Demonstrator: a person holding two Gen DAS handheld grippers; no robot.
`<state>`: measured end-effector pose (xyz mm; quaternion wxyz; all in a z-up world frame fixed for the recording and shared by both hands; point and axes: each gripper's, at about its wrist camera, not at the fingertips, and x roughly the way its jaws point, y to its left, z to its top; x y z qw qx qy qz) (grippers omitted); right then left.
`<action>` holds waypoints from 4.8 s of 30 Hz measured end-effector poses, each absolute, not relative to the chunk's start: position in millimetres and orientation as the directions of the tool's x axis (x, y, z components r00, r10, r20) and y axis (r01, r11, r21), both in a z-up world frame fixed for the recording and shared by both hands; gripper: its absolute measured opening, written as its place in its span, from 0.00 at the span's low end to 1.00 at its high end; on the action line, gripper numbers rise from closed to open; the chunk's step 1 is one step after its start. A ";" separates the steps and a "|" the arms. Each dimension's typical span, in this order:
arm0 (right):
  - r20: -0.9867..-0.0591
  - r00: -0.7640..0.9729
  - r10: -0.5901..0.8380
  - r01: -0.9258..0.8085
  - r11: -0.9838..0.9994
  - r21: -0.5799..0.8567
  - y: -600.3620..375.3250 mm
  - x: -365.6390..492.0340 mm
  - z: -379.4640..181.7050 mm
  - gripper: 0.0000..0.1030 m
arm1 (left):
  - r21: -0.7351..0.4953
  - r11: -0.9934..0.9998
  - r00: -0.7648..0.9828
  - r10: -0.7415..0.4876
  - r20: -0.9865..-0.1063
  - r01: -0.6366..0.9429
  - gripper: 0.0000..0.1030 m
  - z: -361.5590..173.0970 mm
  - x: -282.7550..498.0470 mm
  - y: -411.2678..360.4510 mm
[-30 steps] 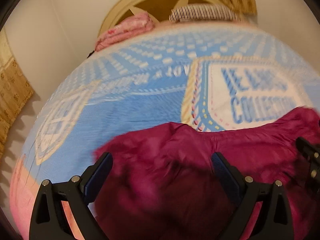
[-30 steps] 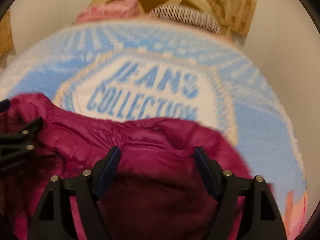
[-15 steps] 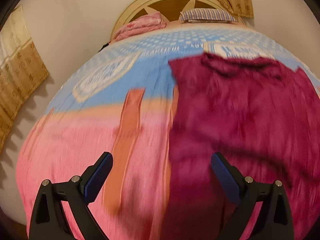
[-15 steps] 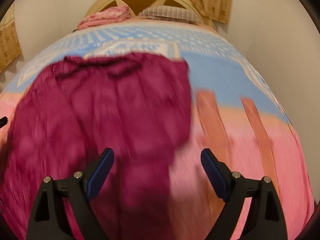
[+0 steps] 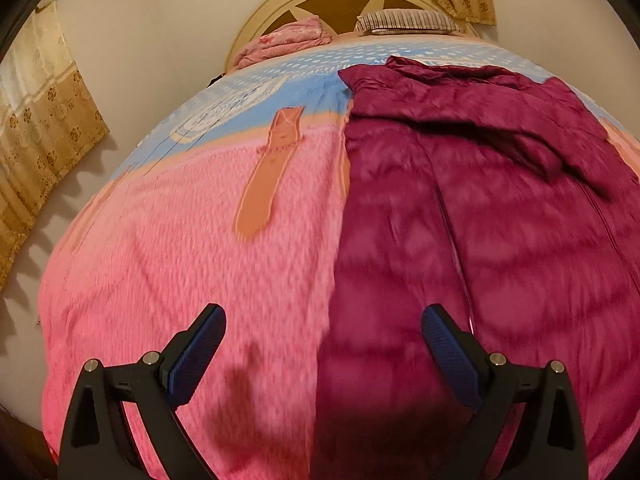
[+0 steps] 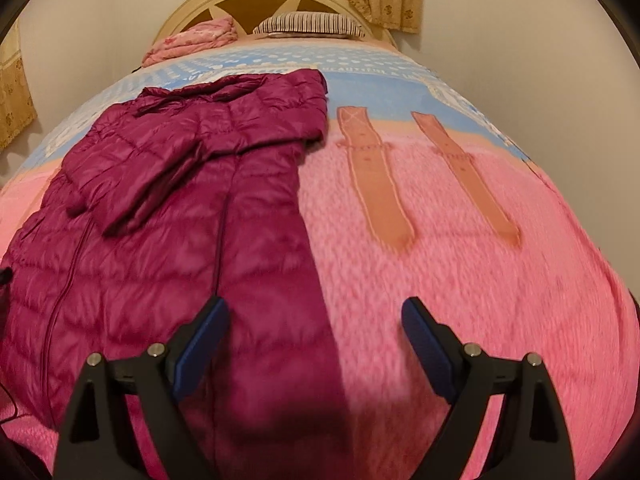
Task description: Fold large clothes
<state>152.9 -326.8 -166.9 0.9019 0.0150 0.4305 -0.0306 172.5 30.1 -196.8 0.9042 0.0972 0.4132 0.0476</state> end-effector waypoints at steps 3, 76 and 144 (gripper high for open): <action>-0.773 0.634 -0.029 0.064 0.998 0.015 -323.7 134.1 -172.2 0.88 | 0.204 0.979 0.669 0.145 -0.729 0.010 0.96 -202.0 148.3 31.1; -0.591 0.804 -0.061 0.159 0.980 0.115 -331.3 335.4 -113.2 0.43 | 0.127 0.890 0.728 0.433 -0.531 -0.437 0.87 -121.3 409.6 43.9; -0.762 0.612 -0.212 0.157 0.977 -0.146 -271.9 375.7 -177.1 0.99 | 0.401 0.898 0.661 0.412 -0.627 -0.179 0.97 -194.6 452.8 -73.3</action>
